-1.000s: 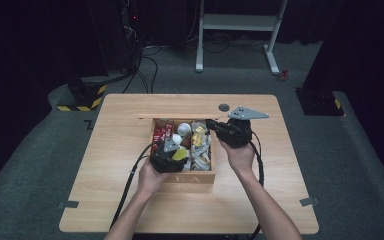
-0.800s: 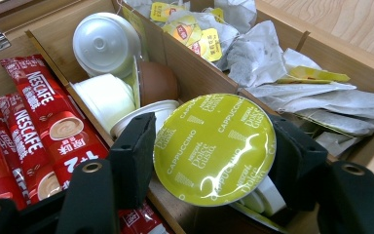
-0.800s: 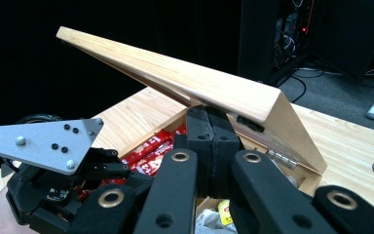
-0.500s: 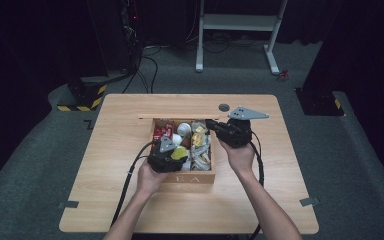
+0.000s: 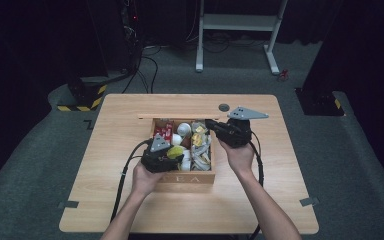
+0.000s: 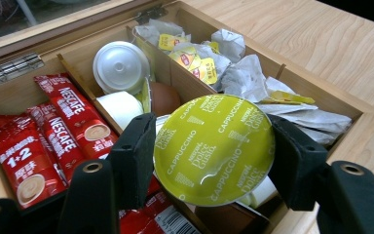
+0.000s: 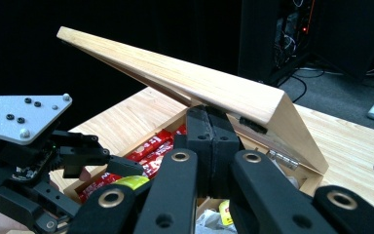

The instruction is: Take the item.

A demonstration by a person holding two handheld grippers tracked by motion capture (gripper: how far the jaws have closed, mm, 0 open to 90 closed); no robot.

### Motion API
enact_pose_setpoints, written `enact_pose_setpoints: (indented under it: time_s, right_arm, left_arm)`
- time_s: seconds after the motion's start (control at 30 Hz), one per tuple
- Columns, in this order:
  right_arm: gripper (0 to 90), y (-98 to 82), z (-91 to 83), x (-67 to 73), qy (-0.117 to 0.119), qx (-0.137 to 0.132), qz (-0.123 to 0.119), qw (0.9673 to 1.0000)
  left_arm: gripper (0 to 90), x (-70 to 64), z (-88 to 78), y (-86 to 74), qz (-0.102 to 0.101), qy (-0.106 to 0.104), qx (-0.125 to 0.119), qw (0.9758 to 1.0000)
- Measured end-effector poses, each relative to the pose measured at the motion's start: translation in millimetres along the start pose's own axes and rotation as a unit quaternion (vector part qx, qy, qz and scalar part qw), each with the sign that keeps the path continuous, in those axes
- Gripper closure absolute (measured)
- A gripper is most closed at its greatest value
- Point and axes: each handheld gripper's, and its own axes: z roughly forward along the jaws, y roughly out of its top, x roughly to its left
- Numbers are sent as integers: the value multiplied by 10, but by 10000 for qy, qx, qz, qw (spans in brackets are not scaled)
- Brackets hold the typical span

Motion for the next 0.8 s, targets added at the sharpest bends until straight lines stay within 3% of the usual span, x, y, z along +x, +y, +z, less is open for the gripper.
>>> enact_pose_setpoints:
  time_s: [0.8]
  right_arm:
    - [900, 5, 1, 1, 5, 22, -17, 10000]
  left_arm:
    - [403, 162, -292, -51, -183, -22, -298, 9994]
